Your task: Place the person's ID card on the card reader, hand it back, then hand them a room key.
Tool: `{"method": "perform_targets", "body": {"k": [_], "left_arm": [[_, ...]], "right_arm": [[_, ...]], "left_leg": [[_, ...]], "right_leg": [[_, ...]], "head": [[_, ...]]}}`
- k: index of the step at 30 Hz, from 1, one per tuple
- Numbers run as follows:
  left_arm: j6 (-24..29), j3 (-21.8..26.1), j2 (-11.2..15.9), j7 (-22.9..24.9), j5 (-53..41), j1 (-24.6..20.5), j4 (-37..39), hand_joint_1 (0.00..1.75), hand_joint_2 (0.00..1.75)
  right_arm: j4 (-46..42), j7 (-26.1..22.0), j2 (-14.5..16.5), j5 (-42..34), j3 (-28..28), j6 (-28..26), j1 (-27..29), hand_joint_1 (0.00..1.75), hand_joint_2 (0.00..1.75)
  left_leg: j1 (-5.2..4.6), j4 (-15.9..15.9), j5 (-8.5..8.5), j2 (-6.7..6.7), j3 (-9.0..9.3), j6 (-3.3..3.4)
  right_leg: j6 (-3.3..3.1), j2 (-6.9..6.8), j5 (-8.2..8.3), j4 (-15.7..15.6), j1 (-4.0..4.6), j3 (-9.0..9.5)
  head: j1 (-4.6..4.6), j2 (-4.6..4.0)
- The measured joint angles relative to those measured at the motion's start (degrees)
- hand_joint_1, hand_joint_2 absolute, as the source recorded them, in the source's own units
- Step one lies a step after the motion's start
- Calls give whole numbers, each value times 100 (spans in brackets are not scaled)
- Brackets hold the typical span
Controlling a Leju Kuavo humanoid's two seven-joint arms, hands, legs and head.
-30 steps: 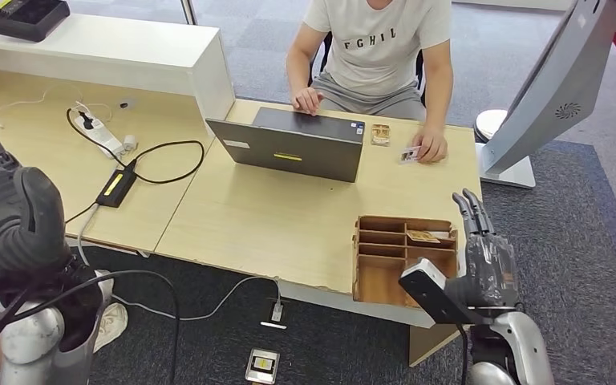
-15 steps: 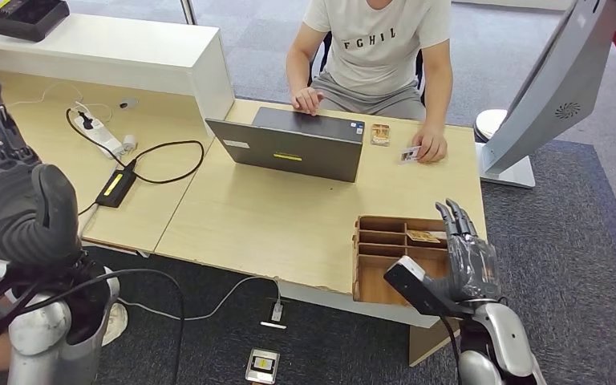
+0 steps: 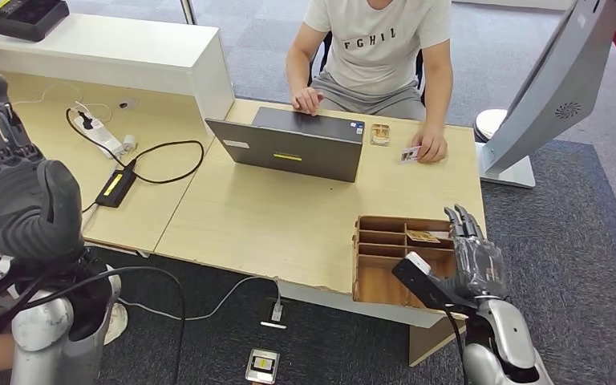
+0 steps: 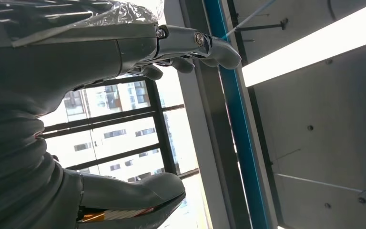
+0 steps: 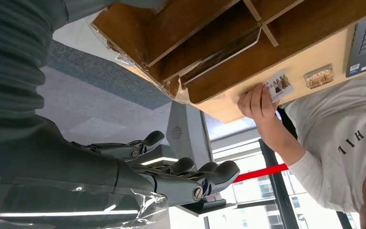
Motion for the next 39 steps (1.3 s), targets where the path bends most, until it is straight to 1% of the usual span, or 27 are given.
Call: {"method": "perform_targets", "body": {"k": [11,19,22,23,26,27,33,39], "left_arm": [[-5,-2,-34,-21,39,-85,102,0,175],[-4,-2,-55,-26,51,-127,156,0,175],[9,-2,-60,-28,49,-137,157,0,175],[16,-2,-60,-28,48,-138,157,0,175],[47,-2,-60,-27,46,-137,157,0,175],[54,-2,-60,-26,46,-137,157,0,175],[65,-2,-60,-22,46,-134,157,0,175],[69,-2,-60,-22,46,-127,154,0,175]], "right_arm": [[309,-280,197,-222,67,-32,-204,0,175],[451,-309,310,-268,129,-28,-276,0,175],[515,-305,333,-292,148,-17,-283,3,175],[539,-302,336,-298,152,-15,-284,14,175],[609,-292,340,-309,163,-15,-289,124,175],[633,-291,341,-311,167,-15,-291,153,175],[742,-291,343,-314,201,-15,-295,158,175],[791,-291,349,-303,226,-6,-311,156,175]], "left_leg": [[0,0,0,0,0,0],[0,0,0,0,0,0],[0,0,0,0,0,0],[0,0,0,0,0,0],[0,0,0,0,0,0],[0,0,0,0,0,0],[0,0,0,0,0,0],[0,0,0,0,0,0]], "right_leg": [[0,0,0,0,0,0],[0,0,0,0,0,0],[0,0,0,0,0,0],[0,0,0,0,0,0],[0,0,0,0,0,0],[0,0,0,0,0,0],[0,0,0,0,0,0],[0,0,0,0,0,1]], "head": [[-1,0],[0,0],[0,0],[1,0],[0,0],[0,0],[0,0],[-1,0]]}}
